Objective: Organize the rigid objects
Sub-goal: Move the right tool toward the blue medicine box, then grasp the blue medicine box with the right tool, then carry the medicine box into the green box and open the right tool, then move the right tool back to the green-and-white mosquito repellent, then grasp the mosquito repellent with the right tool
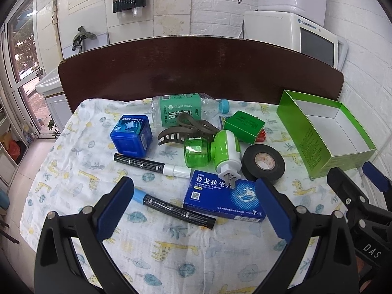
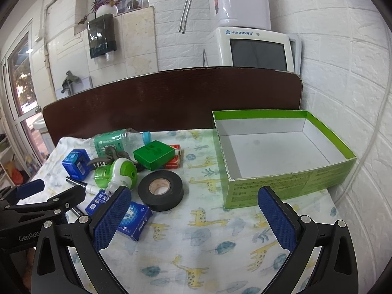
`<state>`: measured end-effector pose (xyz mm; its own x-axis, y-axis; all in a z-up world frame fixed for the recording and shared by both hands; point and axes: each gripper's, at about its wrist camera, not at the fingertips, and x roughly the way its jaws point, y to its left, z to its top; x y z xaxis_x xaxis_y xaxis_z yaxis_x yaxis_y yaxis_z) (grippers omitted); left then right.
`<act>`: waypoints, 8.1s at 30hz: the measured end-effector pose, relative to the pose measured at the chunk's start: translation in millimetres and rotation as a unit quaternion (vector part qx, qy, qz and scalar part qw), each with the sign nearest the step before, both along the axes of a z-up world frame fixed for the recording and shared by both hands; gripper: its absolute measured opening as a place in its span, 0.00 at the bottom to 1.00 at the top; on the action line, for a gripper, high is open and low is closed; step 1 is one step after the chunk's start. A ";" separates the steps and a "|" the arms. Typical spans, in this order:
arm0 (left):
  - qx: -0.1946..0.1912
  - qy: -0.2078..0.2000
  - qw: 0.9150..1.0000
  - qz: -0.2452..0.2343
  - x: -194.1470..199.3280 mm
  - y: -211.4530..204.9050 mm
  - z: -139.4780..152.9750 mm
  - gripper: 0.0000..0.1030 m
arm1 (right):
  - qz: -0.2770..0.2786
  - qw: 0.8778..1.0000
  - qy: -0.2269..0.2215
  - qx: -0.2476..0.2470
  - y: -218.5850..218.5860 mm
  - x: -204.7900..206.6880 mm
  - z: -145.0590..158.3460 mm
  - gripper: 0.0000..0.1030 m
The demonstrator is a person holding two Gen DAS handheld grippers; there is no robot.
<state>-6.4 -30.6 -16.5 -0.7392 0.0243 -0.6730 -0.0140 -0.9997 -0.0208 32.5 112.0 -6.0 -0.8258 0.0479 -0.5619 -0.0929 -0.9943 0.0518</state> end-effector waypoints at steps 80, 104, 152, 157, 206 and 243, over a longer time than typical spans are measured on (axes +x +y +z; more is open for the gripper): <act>0.092 -0.122 0.980 -0.130 -47.3 -22.7 -59.7 0.41 | 0.114 0.973 -0.145 -0.139 -30.4 -45.6 -55.2 0.34; 0.080 -0.094 0.979 -0.161 -28.0 6.4 -26.2 0.47 | 0.122 0.971 -0.137 -0.156 -19.3 -45.7 -49.8 0.34; 0.017 -0.085 0.958 -0.273 -164.7 225.3 15.0 0.46 | -0.006 0.983 -0.029 -0.179 208.8 -121.4 1.1 0.34; 0.017 -0.093 0.960 -0.263 -178.0 222.6 11.6 0.46 | -0.002 0.981 -0.044 -0.188 211.7 -139.3 -9.1 0.34; 0.070 -0.091 0.992 -0.054 -63.1 -15.5 -7.2 0.53 | 0.175 0.964 -0.120 -0.163 23.9 -86.3 -13.1 0.34; 0.124 -0.118 0.979 -0.109 -44.0 -21.5 -58.5 0.48 | 0.161 0.957 -0.174 -0.169 -49.8 -103.7 -43.6 0.39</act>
